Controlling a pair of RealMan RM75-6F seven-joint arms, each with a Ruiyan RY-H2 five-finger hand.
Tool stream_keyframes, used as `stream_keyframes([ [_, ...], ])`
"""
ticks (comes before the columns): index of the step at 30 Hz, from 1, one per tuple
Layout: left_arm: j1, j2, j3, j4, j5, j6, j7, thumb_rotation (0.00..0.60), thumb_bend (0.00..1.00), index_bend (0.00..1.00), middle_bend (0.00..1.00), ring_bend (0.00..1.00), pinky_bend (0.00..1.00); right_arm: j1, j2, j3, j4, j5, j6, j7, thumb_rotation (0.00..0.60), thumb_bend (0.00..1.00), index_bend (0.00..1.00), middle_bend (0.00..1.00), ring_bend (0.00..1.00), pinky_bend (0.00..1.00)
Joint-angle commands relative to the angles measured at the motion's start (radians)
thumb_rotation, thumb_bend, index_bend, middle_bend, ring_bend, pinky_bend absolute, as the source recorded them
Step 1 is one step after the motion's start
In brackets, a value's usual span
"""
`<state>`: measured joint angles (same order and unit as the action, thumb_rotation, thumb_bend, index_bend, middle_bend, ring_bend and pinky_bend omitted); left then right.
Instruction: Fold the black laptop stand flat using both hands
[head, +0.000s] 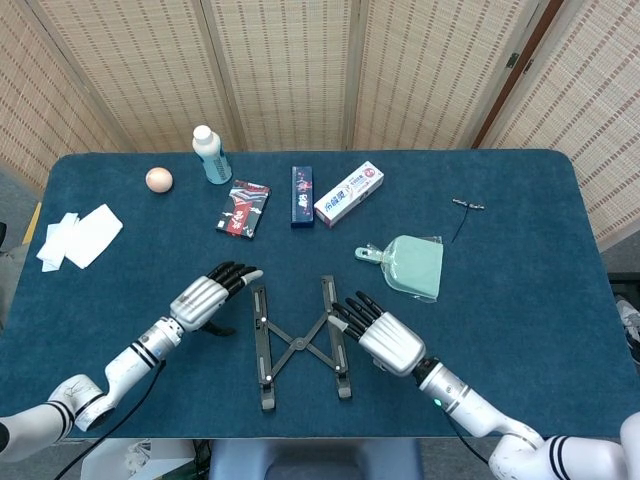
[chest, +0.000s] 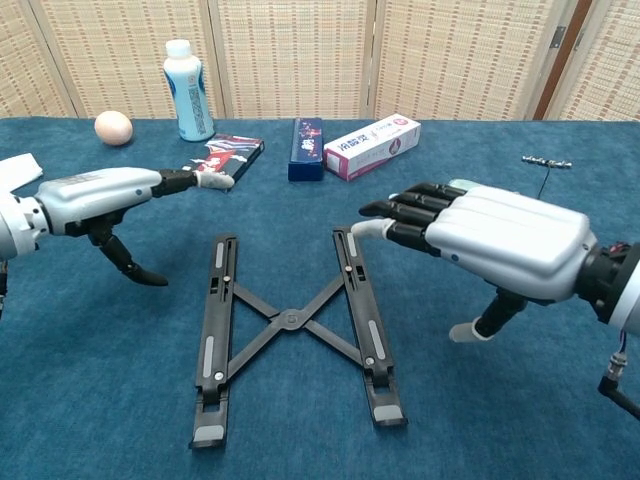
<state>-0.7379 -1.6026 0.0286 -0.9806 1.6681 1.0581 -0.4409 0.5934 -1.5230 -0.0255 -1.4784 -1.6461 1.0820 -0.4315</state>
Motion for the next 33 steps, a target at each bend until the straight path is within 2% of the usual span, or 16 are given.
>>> stream_keyframes([
  [1,-0.008,-0.019,0.000,0.019,-0.006,-0.011,-0.010,0.600,0.11,0.00,0.06,0.04,0.05,-0.005,-0.028,-0.008,0.041,-0.001,-0.004,-0.002,0.600,0.00,0.00,0.00,0.00,0.00],
  [18,-0.023,-0.091,-0.002,0.084,-0.037,-0.032,-0.045,0.600,0.11,0.00,0.06,0.04,0.05,0.017,-0.161,0.004,0.199,-0.058,0.028,-0.002,0.600,0.00,0.00,0.00,0.00,0.00],
  [33,-0.009,-0.105,-0.012,0.090,-0.090,-0.066,-0.076,0.600,0.11,0.00,0.06,0.04,0.05,0.017,-0.259,0.003,0.331,-0.094,0.088,0.017,0.600,0.01,0.00,0.00,0.00,0.00],
])
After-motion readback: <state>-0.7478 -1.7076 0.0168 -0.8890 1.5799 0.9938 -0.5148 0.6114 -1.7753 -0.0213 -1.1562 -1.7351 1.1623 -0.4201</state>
